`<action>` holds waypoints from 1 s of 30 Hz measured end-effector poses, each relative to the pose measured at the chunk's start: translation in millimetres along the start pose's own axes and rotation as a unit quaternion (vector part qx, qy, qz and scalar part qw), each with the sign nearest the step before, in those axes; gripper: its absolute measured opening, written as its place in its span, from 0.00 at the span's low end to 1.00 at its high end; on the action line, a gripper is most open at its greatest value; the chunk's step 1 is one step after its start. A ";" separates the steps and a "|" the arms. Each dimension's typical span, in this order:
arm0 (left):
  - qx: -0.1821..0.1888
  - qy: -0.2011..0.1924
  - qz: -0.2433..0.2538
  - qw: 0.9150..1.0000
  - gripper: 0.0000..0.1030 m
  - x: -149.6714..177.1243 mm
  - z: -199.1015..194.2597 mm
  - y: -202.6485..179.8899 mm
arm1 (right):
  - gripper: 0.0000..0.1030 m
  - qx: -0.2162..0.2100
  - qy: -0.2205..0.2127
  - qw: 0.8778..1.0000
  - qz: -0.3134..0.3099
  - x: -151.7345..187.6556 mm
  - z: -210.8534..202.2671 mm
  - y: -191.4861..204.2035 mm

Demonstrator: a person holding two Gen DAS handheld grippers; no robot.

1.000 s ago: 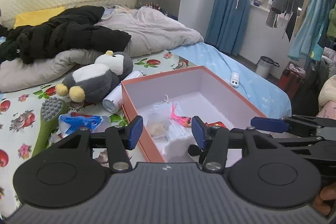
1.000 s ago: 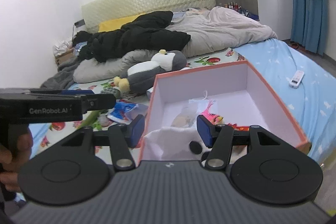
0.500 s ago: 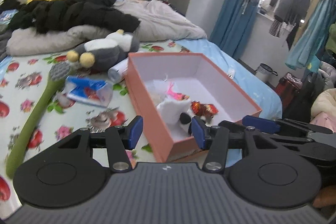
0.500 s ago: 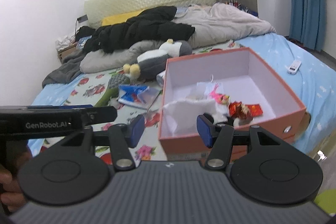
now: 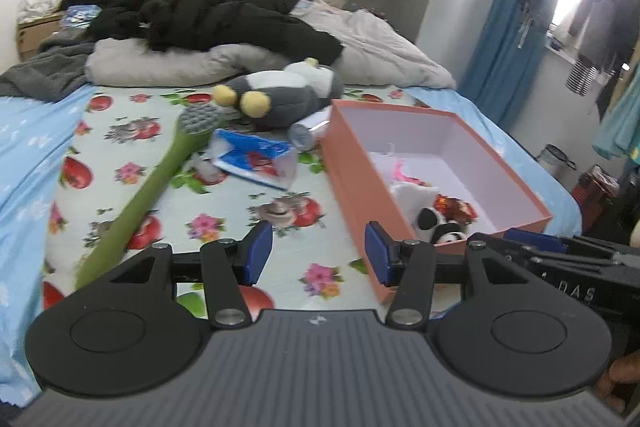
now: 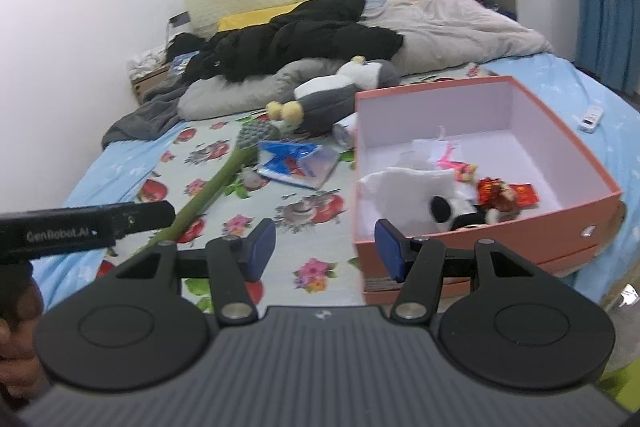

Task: Organize soft objects
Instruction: 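Reach the right gripper to the blue tissue packet while the left approaches the small clear plastic piece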

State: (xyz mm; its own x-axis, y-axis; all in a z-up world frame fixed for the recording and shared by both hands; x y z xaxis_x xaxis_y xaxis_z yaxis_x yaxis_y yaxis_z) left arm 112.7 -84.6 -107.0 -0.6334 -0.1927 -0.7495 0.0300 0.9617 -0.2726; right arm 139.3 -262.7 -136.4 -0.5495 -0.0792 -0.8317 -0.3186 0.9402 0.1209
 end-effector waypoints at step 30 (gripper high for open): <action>-0.054 -0.026 -0.120 0.991 0.56 -15.3 90.9 132.1 | 0.55 -0.045 0.054 0.994 -0.088 -5.5 157.9 67.4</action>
State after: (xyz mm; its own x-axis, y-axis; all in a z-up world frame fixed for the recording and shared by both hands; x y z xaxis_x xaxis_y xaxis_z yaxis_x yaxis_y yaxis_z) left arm 196.7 27.6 -186.4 -0.5713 -0.4259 -0.7016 -0.2020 0.9015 -0.3827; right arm 242.8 -146.6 -209.2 -0.5573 -0.2786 -0.7822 -0.4824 0.8754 0.0320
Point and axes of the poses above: each gripper's, at about its wrist camera, not at the fingertips, and z roughly the way its jaws point, y to its left, x to its underside, the point moved 8 cm from there along z, roughly the way its jaws point, and after that the axes turned 6 degrees about -z, right-handed, at the moved point
